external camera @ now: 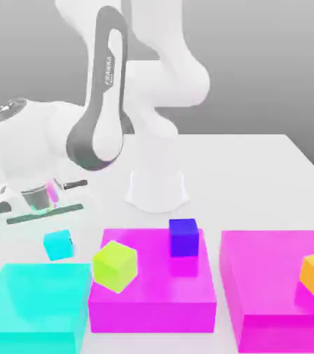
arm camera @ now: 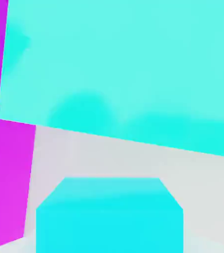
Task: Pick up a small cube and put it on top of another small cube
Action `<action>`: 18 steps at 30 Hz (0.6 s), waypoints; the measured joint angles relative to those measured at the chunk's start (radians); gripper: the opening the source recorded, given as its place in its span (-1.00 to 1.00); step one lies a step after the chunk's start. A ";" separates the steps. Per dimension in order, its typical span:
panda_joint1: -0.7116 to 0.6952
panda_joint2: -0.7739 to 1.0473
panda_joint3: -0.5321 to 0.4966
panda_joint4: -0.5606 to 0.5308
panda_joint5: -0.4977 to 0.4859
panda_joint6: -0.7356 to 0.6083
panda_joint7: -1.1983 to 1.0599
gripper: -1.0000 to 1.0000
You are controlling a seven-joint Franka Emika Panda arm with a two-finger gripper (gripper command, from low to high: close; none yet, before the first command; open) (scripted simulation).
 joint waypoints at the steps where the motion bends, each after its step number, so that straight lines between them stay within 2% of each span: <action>1: 0.022 -0.033 0.013 -0.012 -0.020 -0.023 0.000 -1.00; 8: 0.083 -0.280 0.155 -0.099 -0.195 -0.171 0.032 -1.00; 11: 0.118 -0.389 0.234 -0.132 -0.242 -0.203 0.053 -1.00; 15: 0.190 -0.532 0.338 -0.168 -0.255 -0.206 0.088 -1.00; 18: 0.222 -0.504 0.361 -0.191 -0.238 -0.115 0.098 -1.00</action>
